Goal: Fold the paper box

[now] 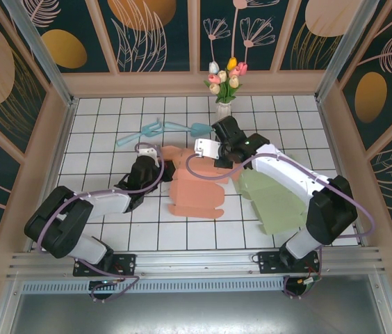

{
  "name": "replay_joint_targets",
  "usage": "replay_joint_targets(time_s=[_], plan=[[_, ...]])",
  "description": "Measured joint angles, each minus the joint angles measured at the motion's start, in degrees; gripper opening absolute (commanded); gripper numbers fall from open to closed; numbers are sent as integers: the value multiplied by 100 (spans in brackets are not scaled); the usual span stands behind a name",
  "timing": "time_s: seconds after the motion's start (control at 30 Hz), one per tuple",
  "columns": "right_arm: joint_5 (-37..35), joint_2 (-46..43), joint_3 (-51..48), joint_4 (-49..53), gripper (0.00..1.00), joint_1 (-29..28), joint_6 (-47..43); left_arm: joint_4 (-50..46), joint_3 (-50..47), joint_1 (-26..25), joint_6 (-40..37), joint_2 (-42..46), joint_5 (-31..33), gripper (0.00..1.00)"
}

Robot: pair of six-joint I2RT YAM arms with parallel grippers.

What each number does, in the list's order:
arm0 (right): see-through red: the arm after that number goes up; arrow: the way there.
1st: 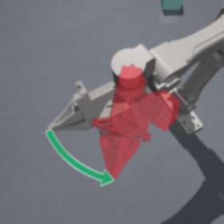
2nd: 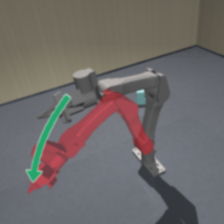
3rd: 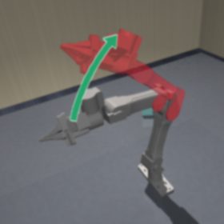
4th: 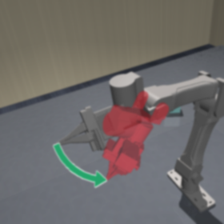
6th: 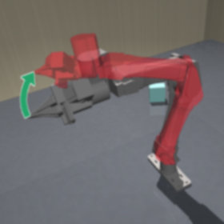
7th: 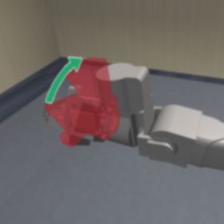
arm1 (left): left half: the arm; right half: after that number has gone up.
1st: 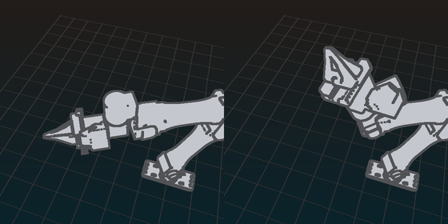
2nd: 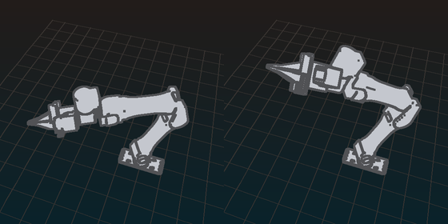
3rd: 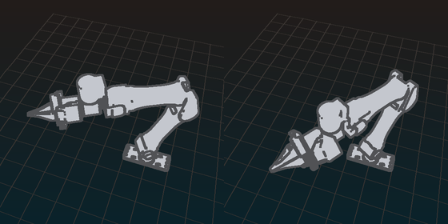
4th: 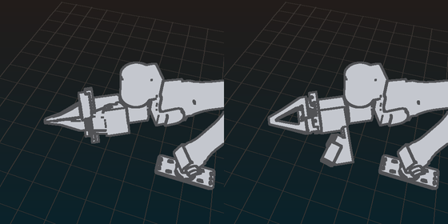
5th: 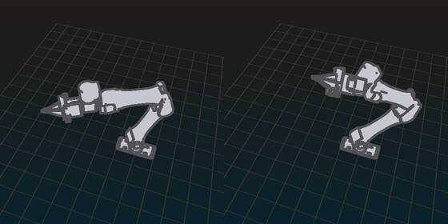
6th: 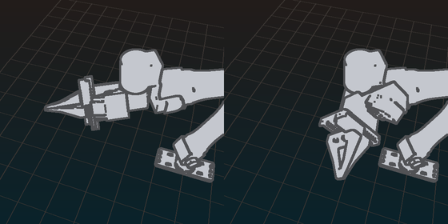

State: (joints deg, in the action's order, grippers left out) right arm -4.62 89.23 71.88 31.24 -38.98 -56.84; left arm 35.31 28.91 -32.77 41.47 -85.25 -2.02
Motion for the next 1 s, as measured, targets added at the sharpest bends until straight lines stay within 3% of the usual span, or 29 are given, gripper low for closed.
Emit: replay_joint_targets(time_s=[0.17, 0.37, 0.53, 0.73, 0.9, 1.0], plan=[[-267, 0, -317, -378, 0, -11, -107, 116, -332, 0, -42, 293, 66, 3], [-782, -382, -1043, -1134, 0, -214, -599, -61, -1220, 0, -245, 2022, 734, 12], [-942, -793, -1434, -1864, 0, -743, -1172, -229, -1856, 0, -284, 3368, 1731, 18], [-883, -852, -1674, -2601, 0, -1244, -1718, -546, -2312, 0, -284, 3659, 2350, 20], [-883, -538, -1714, -3097, 0, -1364, -1947, -682, -2608, 0, -352, 4122, 2638, 22], [-879, -376, -1882, -3399, 0, -1368, -2039, -702, -2769, 0, -400, 4417, 2677, 28]])
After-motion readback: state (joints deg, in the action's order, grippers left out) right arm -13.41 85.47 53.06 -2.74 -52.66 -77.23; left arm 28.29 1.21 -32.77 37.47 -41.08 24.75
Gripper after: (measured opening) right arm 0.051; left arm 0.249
